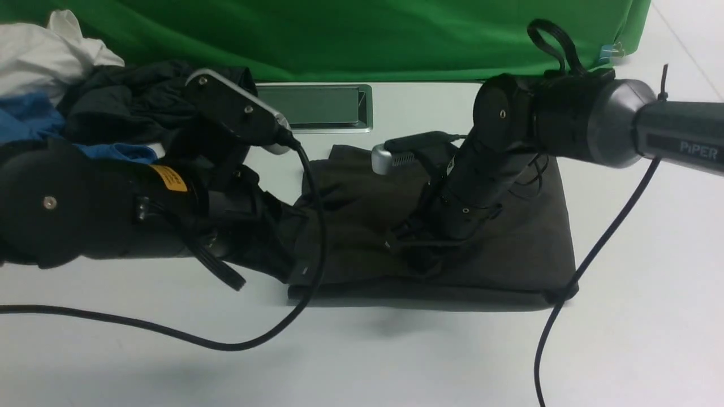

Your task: Fold a long-sleeved shirt on a white desktop.

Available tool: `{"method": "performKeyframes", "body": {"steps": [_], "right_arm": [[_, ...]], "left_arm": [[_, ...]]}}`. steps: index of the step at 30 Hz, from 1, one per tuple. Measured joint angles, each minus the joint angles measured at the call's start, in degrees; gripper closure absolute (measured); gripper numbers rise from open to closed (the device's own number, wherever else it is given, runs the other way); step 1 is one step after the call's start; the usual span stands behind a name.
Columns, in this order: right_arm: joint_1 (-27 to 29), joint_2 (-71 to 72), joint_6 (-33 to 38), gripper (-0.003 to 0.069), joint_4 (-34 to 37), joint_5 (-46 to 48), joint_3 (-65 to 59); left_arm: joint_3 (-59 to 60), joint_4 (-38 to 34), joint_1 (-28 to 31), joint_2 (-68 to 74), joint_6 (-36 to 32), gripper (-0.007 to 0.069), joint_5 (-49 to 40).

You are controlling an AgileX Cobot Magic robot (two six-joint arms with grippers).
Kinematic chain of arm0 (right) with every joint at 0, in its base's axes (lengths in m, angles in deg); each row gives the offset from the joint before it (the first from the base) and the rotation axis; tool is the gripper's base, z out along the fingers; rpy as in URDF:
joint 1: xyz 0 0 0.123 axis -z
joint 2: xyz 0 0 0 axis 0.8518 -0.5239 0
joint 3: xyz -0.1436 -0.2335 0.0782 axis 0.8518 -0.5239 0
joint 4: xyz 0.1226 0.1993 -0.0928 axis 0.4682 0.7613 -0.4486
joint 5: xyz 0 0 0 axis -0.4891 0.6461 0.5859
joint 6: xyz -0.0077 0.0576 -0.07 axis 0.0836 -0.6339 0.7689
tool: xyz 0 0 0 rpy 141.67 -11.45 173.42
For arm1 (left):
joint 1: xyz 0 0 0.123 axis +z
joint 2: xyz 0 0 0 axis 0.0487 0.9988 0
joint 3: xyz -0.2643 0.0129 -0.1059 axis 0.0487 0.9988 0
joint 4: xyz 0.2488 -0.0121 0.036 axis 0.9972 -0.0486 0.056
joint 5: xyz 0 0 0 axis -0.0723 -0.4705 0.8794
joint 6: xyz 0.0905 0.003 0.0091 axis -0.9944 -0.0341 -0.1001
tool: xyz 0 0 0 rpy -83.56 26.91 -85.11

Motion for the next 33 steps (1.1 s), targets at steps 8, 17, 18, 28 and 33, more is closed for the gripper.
{"method": "performKeyframes", "body": {"steps": [8, 17, 18, 28, 33], "right_arm": [[2.98, 9.58, -1.11, 0.0627, -10.72, -3.02, 3.78], [16.46, -0.14, -4.52, 0.0626, -14.3, -15.25, 4.0], [17.33, -2.12, -4.52, 0.0626, -14.3, -15.79, 3.94], [18.3, -8.55, -4.46, 0.0622, -13.83, -27.23, 4.0], [18.3, -6.22, -4.41, 0.0622, -13.85, -24.63, 4.0]], "left_arm": [[-0.07, 0.6, 0.0, -1.89, -0.33, 0.0606, -0.42], [1.15, -0.56, 0.0, -12.37, -7.31, 0.0606, 3.0], [2.6, -1.15, 0.0, -14.65, -7.49, 0.0606, 4.57], [21.5, -7.49, 0.0, -39.73, -7.86, 0.0606, 17.82], [28.96, -7.73, 0.0, -50.5, -7.86, 0.0606, 19.45]]}}
